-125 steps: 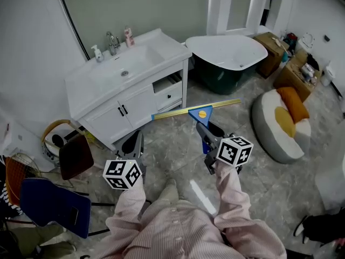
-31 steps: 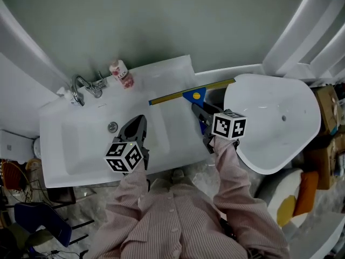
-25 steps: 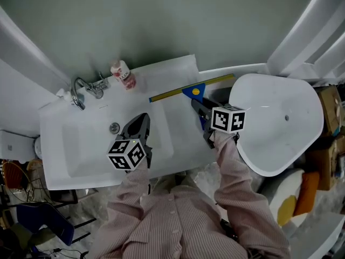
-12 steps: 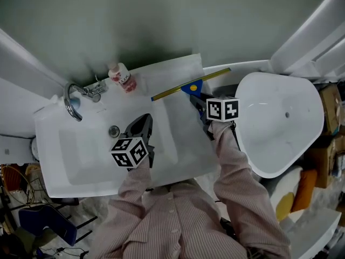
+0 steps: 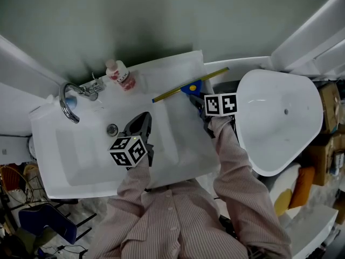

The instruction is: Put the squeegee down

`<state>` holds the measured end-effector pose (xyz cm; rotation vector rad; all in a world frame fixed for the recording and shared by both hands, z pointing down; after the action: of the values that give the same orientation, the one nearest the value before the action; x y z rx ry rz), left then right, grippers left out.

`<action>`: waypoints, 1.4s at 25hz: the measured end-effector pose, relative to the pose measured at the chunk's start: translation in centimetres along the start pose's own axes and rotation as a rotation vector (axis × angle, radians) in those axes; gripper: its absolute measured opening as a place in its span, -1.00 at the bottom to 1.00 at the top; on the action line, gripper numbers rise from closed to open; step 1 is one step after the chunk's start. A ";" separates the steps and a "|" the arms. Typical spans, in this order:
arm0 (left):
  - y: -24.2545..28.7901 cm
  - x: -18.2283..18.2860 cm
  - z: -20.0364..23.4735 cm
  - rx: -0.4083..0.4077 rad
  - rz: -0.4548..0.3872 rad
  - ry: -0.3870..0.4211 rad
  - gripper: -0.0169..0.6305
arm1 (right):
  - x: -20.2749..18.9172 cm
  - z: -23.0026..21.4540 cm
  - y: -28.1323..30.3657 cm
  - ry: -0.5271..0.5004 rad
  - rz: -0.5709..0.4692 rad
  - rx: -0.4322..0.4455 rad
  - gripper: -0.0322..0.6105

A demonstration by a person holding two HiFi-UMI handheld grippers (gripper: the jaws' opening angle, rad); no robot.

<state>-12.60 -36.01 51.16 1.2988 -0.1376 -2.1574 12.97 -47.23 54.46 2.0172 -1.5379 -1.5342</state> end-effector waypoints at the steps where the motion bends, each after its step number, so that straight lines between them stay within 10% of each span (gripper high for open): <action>1: 0.0 0.0 0.0 -0.001 0.001 -0.001 -0.94 | -0.1 0.0 0.1 0.004 0.014 -0.011 -0.46; 35: -1.0 -0.4 -1.4 -0.036 -0.003 0.023 -0.94 | -1.0 1.3 -0.5 -0.087 -0.051 -0.180 -0.30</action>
<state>-11.80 -34.70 50.36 1.3032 -0.0872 -2.1373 12.33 -45.64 54.17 1.9270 -1.3325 -1.7325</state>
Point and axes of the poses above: the fingertips, and each gripper's own axes: y forward along the fingers, z to its left, x out of its top, the point moved 8 cm from there along -y, backward along the fingers, and after that the axes turned 3 degrees about -y, right-handed, at the moved point
